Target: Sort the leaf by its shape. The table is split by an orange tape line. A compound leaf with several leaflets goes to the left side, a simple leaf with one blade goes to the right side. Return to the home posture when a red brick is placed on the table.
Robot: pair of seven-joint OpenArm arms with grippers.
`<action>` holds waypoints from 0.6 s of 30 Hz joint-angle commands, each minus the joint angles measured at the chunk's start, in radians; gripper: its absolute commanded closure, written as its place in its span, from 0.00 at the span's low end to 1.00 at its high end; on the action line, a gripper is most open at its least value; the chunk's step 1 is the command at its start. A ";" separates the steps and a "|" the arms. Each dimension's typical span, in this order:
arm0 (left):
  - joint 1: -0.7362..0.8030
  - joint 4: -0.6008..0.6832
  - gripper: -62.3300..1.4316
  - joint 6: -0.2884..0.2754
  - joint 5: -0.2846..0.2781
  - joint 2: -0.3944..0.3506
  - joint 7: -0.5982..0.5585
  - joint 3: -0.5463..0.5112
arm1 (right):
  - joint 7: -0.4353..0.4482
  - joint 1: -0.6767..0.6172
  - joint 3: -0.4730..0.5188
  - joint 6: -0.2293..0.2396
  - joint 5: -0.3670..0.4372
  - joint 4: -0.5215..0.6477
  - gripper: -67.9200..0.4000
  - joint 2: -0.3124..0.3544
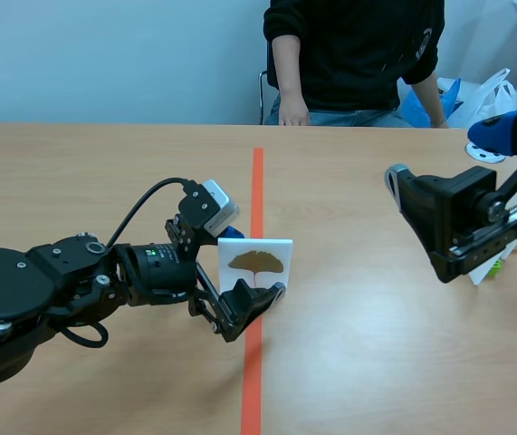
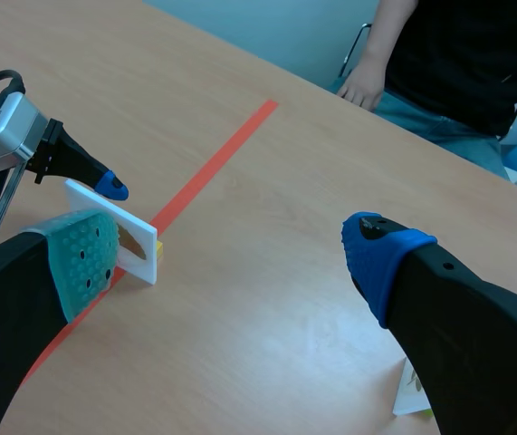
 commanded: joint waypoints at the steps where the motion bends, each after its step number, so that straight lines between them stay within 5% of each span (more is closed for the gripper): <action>1: -0.017 0.008 0.08 -0.002 0.000 0.008 -0.021 0.005 | 0.018 0.010 -0.002 -0.003 0.007 0.002 0.25 0.013; 18: -0.017 0.008 0.69 0.028 0.012 0.013 -0.021 0.006 | 0.018 0.010 -0.002 -0.003 0.007 0.002 0.25 0.013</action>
